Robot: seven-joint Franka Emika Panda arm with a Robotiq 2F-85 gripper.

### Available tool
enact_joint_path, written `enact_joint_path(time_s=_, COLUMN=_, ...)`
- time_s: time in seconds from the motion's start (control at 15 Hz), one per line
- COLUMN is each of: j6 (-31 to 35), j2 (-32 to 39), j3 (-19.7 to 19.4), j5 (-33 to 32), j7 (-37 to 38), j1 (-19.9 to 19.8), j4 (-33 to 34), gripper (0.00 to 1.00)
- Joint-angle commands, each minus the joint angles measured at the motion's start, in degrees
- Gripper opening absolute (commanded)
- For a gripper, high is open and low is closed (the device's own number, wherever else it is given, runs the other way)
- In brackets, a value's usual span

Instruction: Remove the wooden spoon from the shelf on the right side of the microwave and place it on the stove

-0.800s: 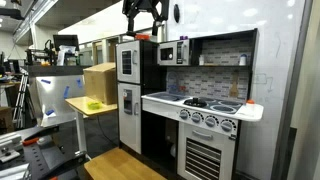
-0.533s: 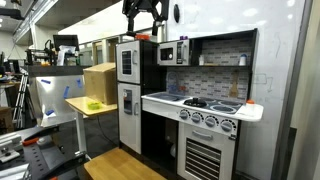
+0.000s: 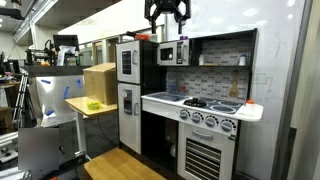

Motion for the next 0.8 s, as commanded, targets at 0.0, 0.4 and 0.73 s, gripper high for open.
enact_joint_path(time_s=0.0, j6=6.9, j2=5.3, j3=3.7, j5=3.1, j7=-6.5, j1=-0.9, j4=3.4, gripper=1.0)
enact_joint_path(time_s=0.4, j6=19.4, j2=7.9, j3=9.7, j5=10.2, j7=-5.7, j1=-1.4, j4=2.9, gripper=1.0)
enact_joint_path(time_s=0.73, j6=21.3, j2=8.7, j3=10.2, j5=11.3, j7=-5.7, j1=-1.6, j4=3.3, gripper=1.0)
